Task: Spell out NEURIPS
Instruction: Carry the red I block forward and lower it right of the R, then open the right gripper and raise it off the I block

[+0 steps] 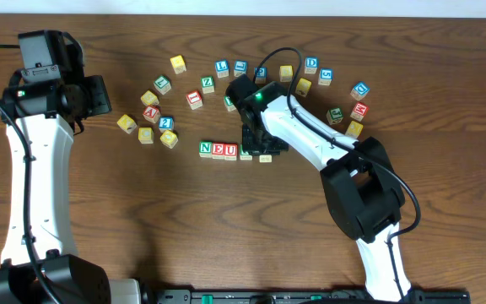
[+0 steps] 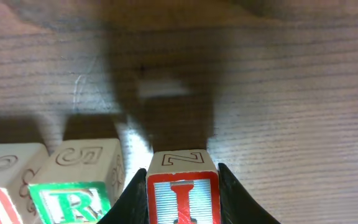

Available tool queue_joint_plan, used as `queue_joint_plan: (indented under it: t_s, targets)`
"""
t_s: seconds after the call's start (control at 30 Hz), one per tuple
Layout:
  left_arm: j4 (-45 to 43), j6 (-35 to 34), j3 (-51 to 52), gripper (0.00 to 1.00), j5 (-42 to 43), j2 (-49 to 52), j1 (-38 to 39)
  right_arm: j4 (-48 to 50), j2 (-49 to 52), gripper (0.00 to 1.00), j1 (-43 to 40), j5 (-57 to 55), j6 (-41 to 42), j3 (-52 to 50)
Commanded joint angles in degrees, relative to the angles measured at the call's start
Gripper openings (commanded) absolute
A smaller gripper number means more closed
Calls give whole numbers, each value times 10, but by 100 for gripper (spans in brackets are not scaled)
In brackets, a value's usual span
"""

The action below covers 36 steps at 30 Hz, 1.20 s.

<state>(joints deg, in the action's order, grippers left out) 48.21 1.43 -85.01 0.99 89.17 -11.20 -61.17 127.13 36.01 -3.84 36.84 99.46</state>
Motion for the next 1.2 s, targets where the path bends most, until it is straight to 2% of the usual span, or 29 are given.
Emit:
queue_joint_plan:
  t_s: [0.0,0.43,0.53,0.73,1.07,1.17]
  targets:
    - [2,-3,-5,55,0,7,-1,9,7,5,9,-3,8,-6]
    - [2,-3,-5,55,1,7,-1,35,7,9,25,-3,8,-6]
    - [2,-3,-5,55,0,7,-1,35,7,18,24,-3,8,-6]
    - [2,-3,-5,55,1,7,-1,35,7,22,24,-2,8,-6]
    - [2,-3,-5,55,0,7,-1,22,7,37,24,-1,8,-6]
    - [2,-3,-5,55,0,7,-1,21,7,46,24,-1,8,-6]
